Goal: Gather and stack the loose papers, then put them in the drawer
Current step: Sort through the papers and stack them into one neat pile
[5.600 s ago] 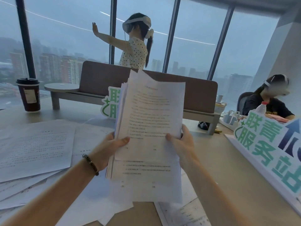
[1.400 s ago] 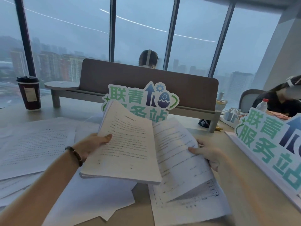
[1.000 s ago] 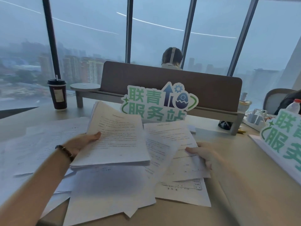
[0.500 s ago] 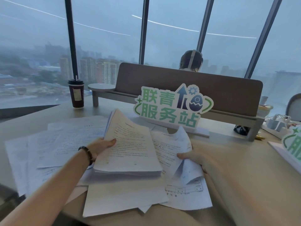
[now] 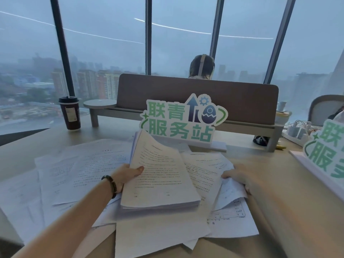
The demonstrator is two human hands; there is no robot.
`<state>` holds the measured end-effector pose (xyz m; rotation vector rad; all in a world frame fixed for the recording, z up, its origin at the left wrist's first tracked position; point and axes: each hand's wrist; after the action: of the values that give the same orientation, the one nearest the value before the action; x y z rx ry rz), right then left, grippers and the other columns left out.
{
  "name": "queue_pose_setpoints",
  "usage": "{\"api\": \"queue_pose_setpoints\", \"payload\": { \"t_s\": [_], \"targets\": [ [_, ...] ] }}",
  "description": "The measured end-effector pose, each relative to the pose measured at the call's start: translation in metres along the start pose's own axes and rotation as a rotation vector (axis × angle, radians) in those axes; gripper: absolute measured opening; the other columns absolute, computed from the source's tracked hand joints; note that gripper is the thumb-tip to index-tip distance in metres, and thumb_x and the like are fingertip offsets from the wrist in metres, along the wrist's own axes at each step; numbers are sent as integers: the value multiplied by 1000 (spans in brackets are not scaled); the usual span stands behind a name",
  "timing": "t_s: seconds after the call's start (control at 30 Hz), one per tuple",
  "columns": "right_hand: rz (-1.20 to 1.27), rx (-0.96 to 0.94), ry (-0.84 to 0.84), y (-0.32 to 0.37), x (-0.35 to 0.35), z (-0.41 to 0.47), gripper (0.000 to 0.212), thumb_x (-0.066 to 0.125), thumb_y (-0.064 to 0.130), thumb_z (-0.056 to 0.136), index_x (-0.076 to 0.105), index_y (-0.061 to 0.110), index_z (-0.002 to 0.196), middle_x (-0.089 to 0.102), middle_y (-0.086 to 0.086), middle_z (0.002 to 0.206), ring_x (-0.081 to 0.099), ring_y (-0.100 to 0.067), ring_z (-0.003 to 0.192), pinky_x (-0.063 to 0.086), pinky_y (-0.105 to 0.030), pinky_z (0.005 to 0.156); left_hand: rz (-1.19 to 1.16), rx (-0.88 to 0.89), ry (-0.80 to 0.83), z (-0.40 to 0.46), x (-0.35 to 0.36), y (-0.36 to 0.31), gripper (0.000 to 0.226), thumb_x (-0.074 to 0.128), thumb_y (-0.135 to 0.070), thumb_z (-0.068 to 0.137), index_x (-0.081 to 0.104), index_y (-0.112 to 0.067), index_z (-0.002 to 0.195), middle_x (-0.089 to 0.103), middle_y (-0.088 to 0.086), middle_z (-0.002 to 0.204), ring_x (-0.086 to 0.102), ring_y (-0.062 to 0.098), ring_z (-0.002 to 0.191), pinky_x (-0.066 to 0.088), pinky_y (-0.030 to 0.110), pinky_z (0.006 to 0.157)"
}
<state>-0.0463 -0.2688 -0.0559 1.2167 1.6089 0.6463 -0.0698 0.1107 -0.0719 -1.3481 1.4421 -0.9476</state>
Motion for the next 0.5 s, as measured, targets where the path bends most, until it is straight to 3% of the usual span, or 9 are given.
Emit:
{"api": "queue_pose_setpoints", "payload": {
  "t_s": [0.1, 0.2, 0.3, 0.37, 0.5],
  "targets": [
    [-4, -20, 21, -3, -9, -12, 35, 83, 16, 79, 59, 14, 105, 69, -14, 96, 67, -30, 86, 54, -38, 69, 9, 13, 64, 1, 21, 0, 29, 66, -17, 92, 64, -1, 115, 72, 19, 108, 69, 38, 100, 52, 57, 92],
    [17, -10, 18, -7, -6, -15, 43, 87, 11, 72, 60, 15, 106, 71, -13, 96, 69, -30, 84, 53, -34, 59, -29, 2, 112, 1, 34, 0, 29, 65, -16, 92, 64, 0, 117, 72, 20, 110, 68, 38, 103, 51, 57, 94],
    [-9, -19, -66, -13, -9, -12, 53, 92, 11, 63, 64, 14, 108, 72, -13, 100, 70, -32, 89, 59, -40, 70, -83, -10, 136, 4, 34, -2, 30, 63, -15, 93, 64, 0, 118, 71, 21, 112, 67, 40, 105, 51, 57, 95],
    [-21, -29, -99, -13, -18, -15, 48, 92, 12, 63, 64, 14, 101, 72, -13, 100, 70, -31, 90, 59, -42, 75, -103, -8, 147, 6, 31, -4, 29, 61, -14, 93, 63, 0, 119, 70, 22, 114, 66, 41, 105, 52, 55, 93],
    [45, -24, -120, -12, -40, -24, 43, 87, 10, 71, 62, 15, 106, 72, -13, 101, 71, -32, 89, 56, -39, 66, -110, 7, 152, 13, 27, -8, 29, 60, -14, 94, 62, -1, 120, 69, 23, 115, 65, 42, 105, 52, 55, 92]
  ]
}}
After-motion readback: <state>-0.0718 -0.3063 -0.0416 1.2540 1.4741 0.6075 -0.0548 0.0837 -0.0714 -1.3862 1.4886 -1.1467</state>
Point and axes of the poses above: each hand's wrist, its own z-axis towards the middle knuckle, its own x-axis out of the palm, y = z × x
